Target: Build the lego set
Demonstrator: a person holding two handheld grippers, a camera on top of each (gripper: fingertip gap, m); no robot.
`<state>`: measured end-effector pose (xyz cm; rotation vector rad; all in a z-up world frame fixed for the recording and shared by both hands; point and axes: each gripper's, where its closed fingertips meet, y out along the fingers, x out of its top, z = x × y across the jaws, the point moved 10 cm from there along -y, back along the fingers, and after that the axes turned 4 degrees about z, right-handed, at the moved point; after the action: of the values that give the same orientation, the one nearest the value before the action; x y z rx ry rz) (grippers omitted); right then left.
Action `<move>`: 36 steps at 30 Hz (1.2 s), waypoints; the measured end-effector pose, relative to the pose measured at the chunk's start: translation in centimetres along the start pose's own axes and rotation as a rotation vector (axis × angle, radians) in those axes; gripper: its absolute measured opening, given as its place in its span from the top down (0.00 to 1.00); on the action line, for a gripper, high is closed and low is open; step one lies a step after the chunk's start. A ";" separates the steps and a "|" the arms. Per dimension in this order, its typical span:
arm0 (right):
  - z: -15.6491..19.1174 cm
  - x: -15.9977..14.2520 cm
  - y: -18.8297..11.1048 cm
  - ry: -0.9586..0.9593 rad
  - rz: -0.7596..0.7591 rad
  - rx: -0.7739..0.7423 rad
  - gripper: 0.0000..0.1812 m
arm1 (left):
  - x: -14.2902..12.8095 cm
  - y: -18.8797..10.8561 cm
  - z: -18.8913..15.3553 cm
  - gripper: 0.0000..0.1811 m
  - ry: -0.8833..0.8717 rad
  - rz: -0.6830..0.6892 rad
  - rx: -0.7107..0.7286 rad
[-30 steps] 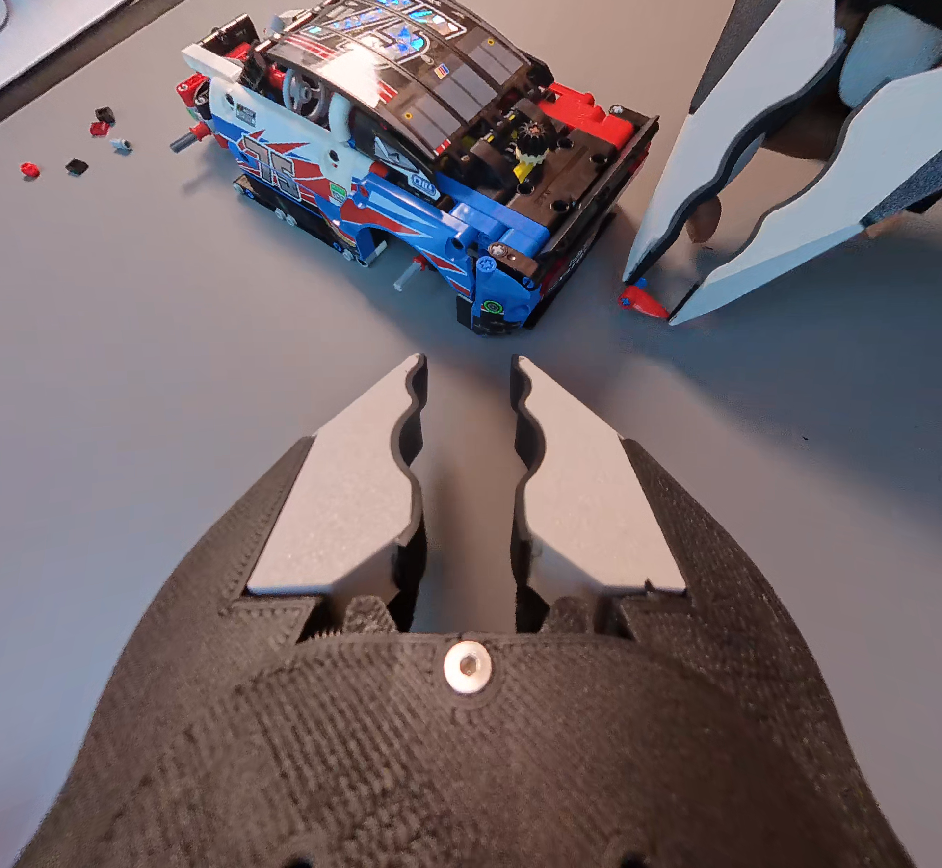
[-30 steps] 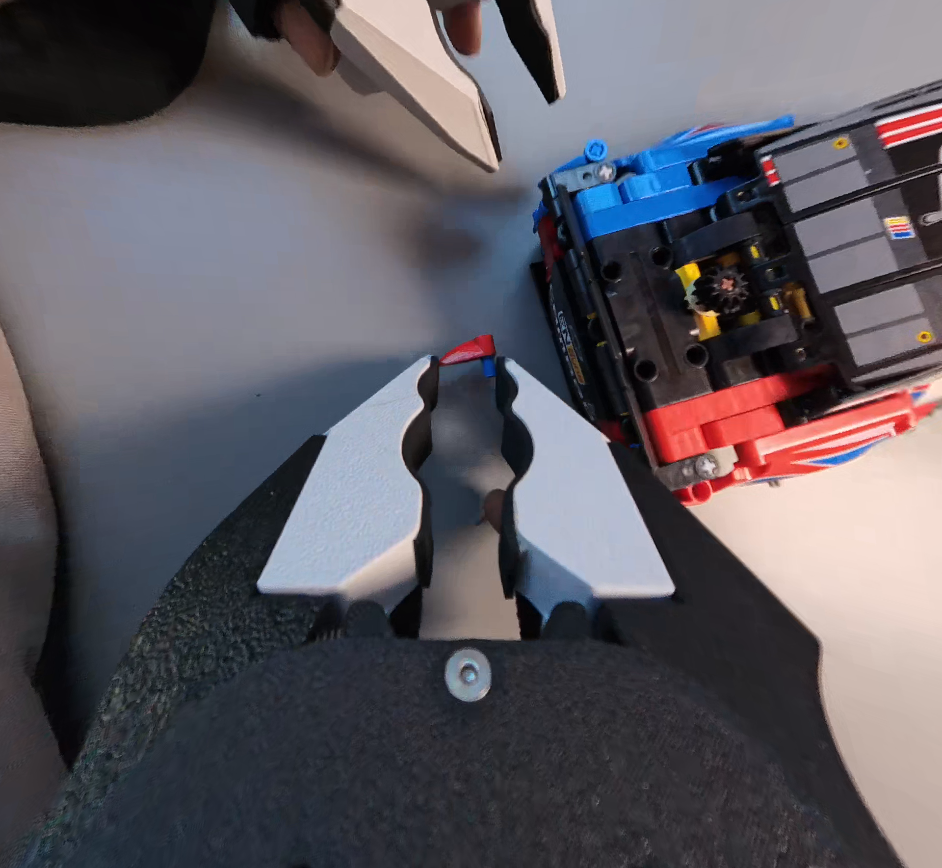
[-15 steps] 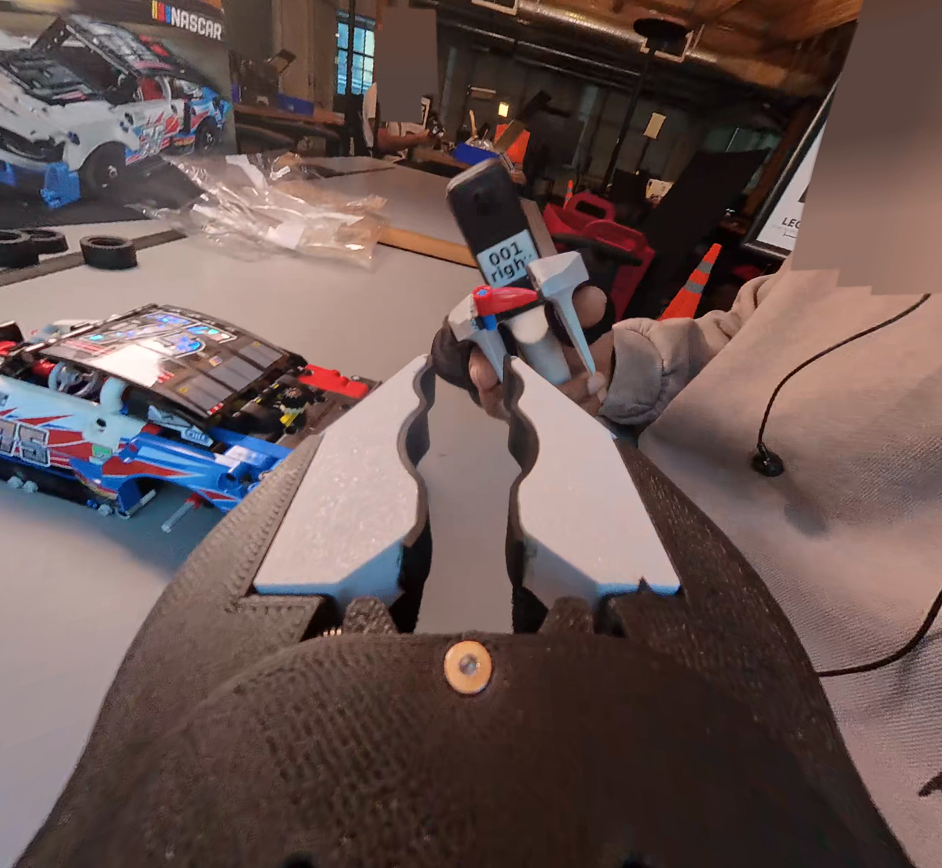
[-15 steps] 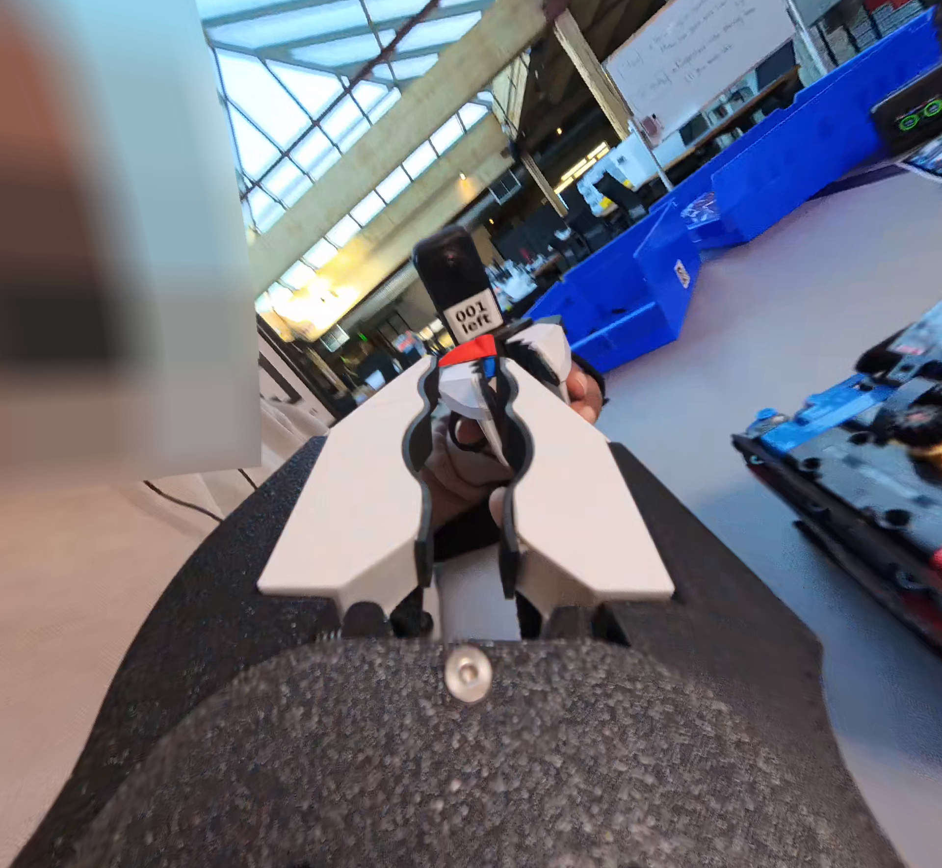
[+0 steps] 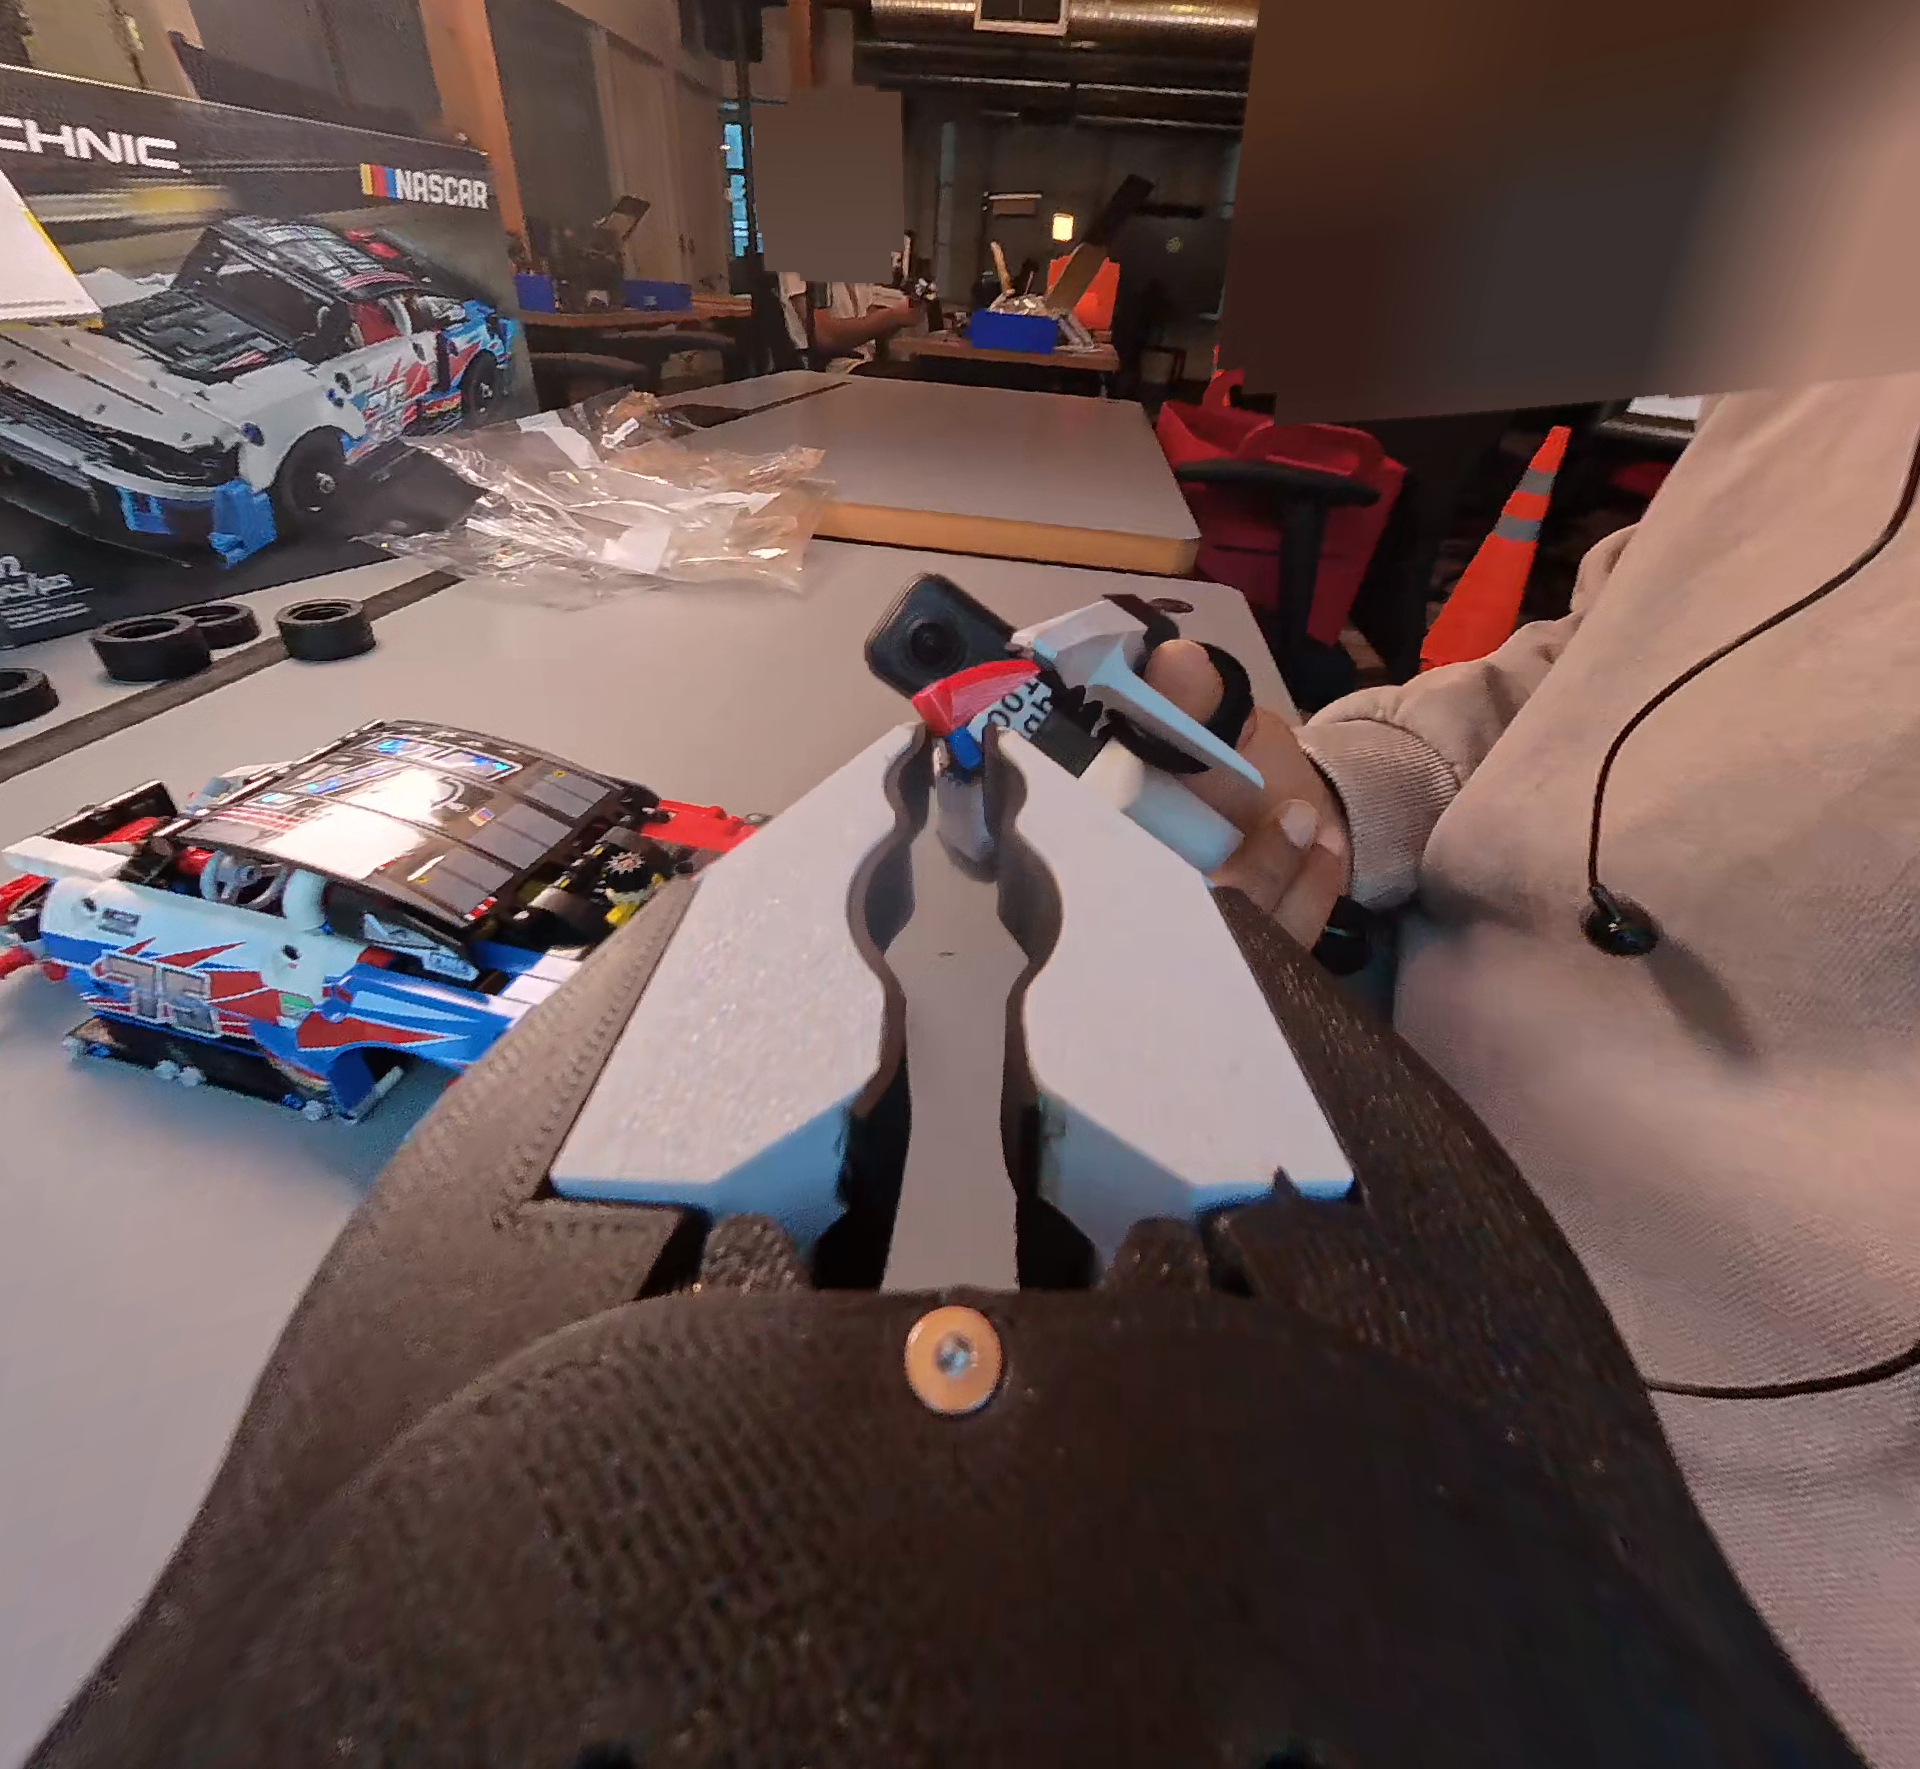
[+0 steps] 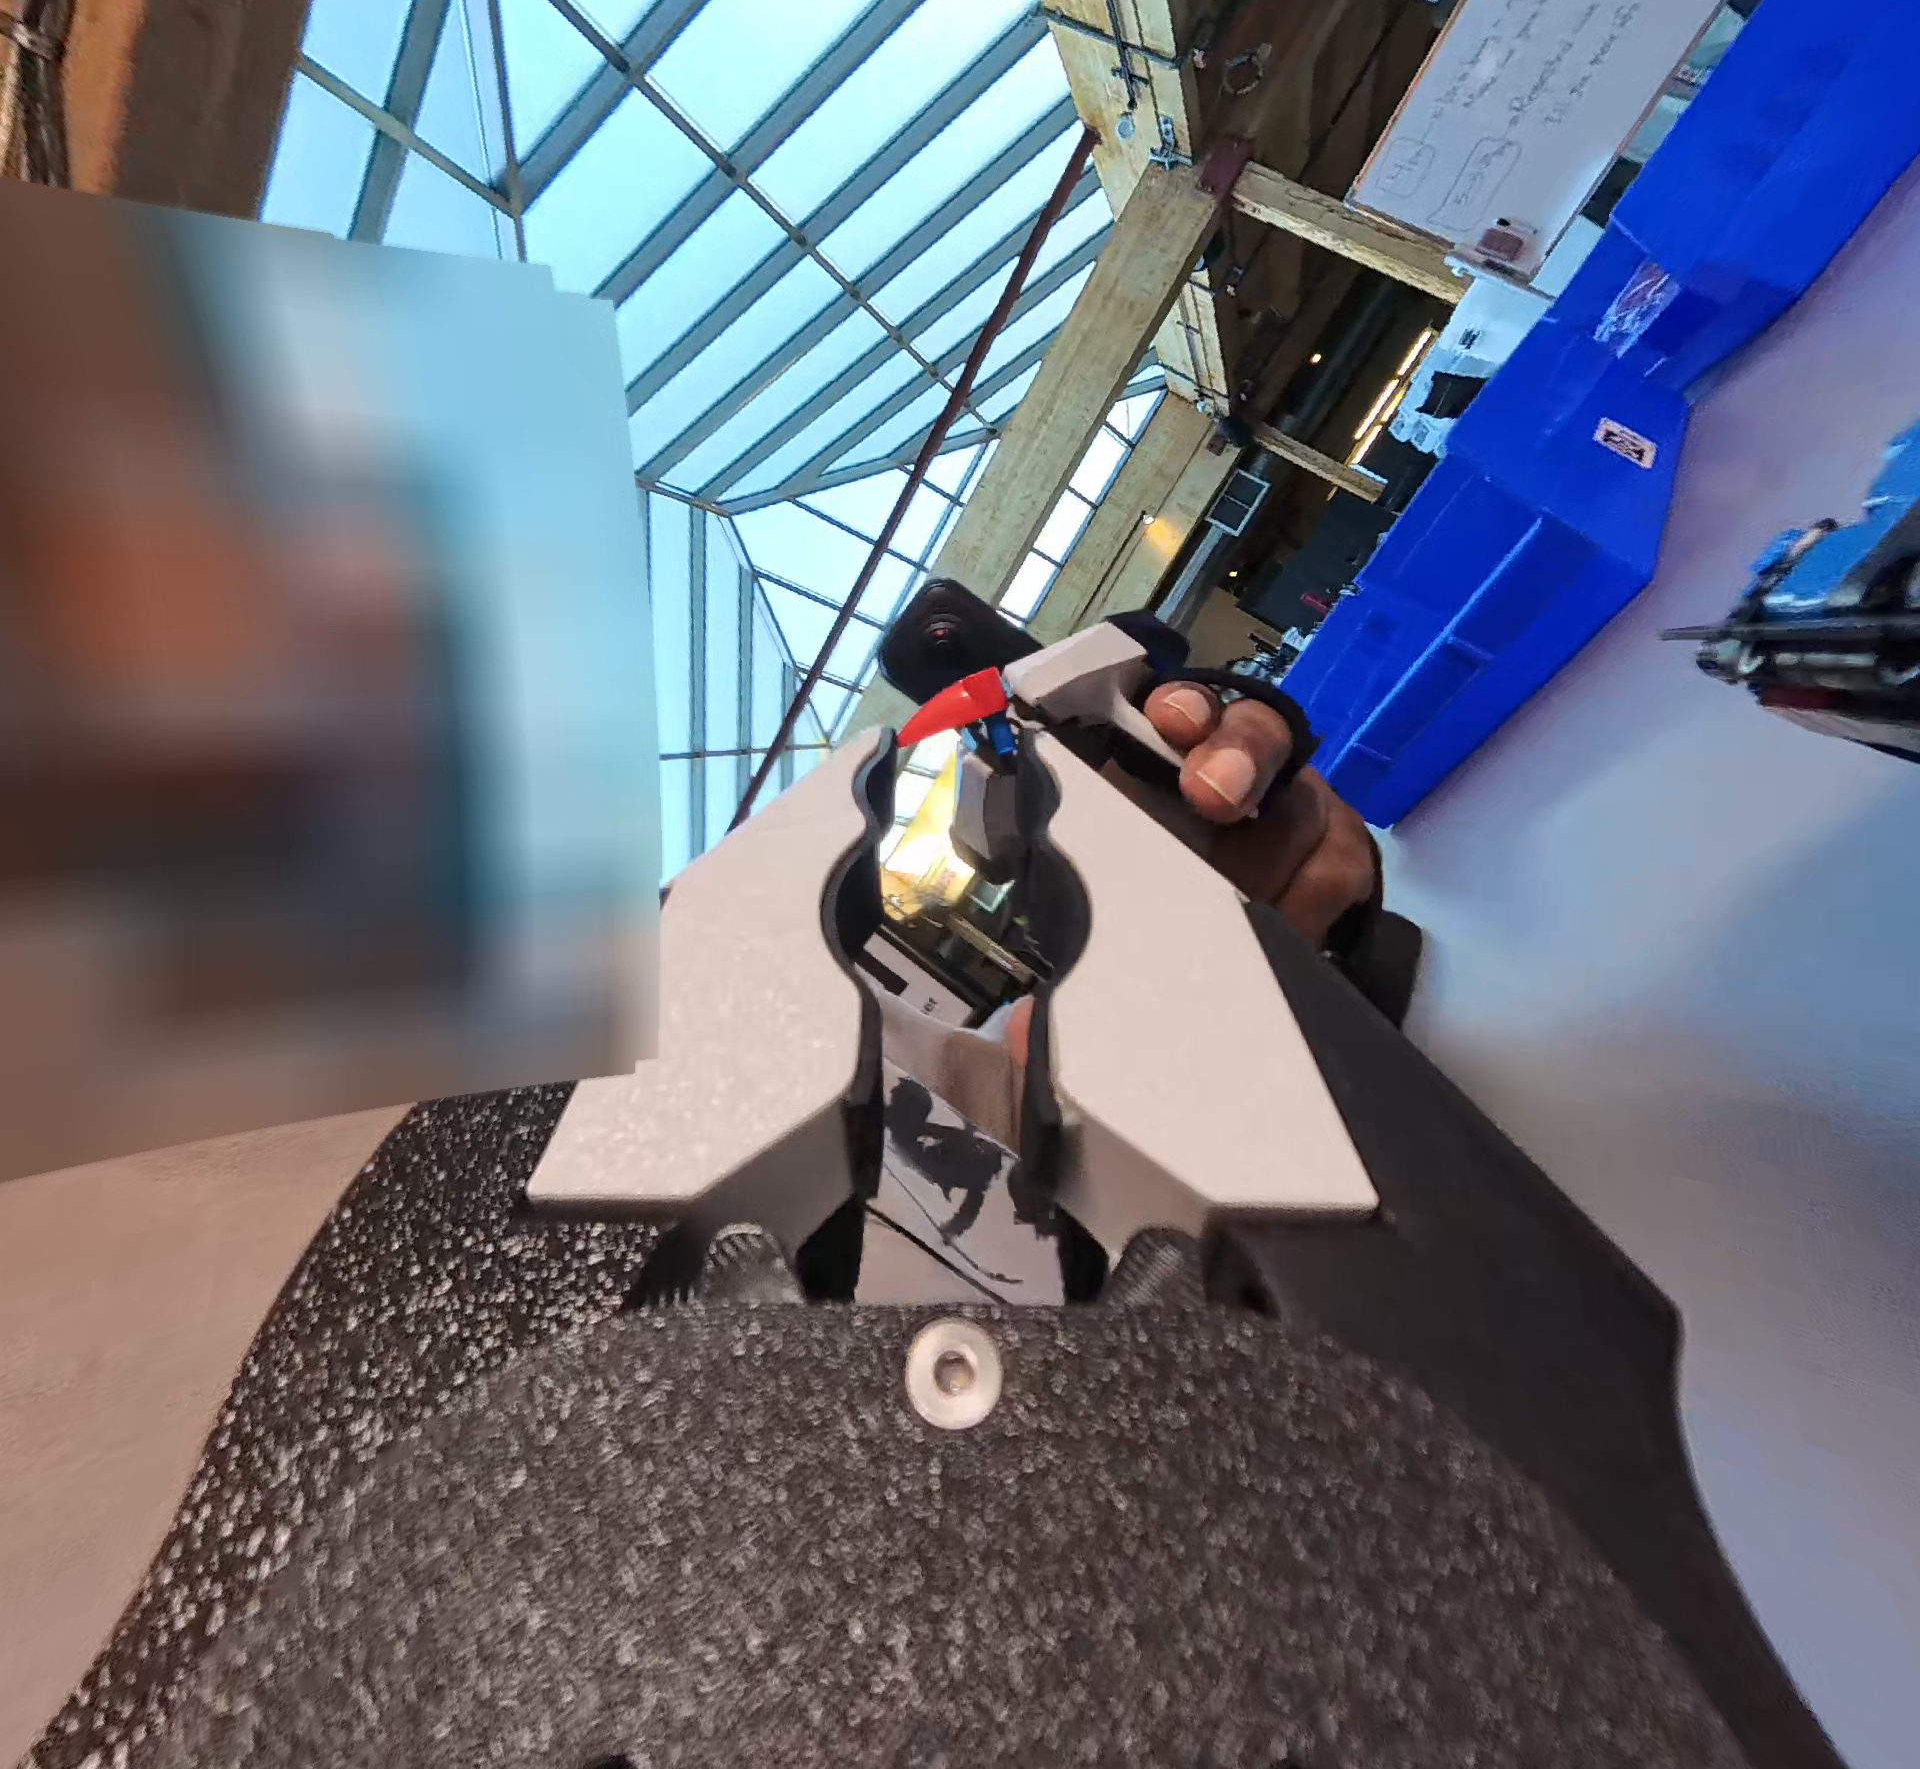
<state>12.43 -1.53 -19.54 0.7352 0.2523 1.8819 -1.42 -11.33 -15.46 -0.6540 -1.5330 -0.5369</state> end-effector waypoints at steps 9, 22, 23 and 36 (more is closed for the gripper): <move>2.0 2.3 -0.9 -0.472 0.273 -0.485 0.86 | -0.9 0.0 0.8 0.99 0.124 0.172 0.156; 2.4 1.7 1.4 -0.766 0.427 -0.736 0.97 | -1.7 0.7 0.3 1.00 0.283 0.232 0.233; 2.3 1.8 1.2 -0.761 0.434 -0.734 0.97 | -1.8 0.8 0.3 1.00 0.292 0.238 0.236; 3.7 7.3 -6.1 -0.775 0.438 -1.139 0.98 | -3.6 0.1 8.3 0.69 -0.114 0.451 0.180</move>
<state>17.32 6.99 -16.90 0.6398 -1.4417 1.5969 -7.33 -5.95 -19.66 -0.8690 -1.4581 -0.0211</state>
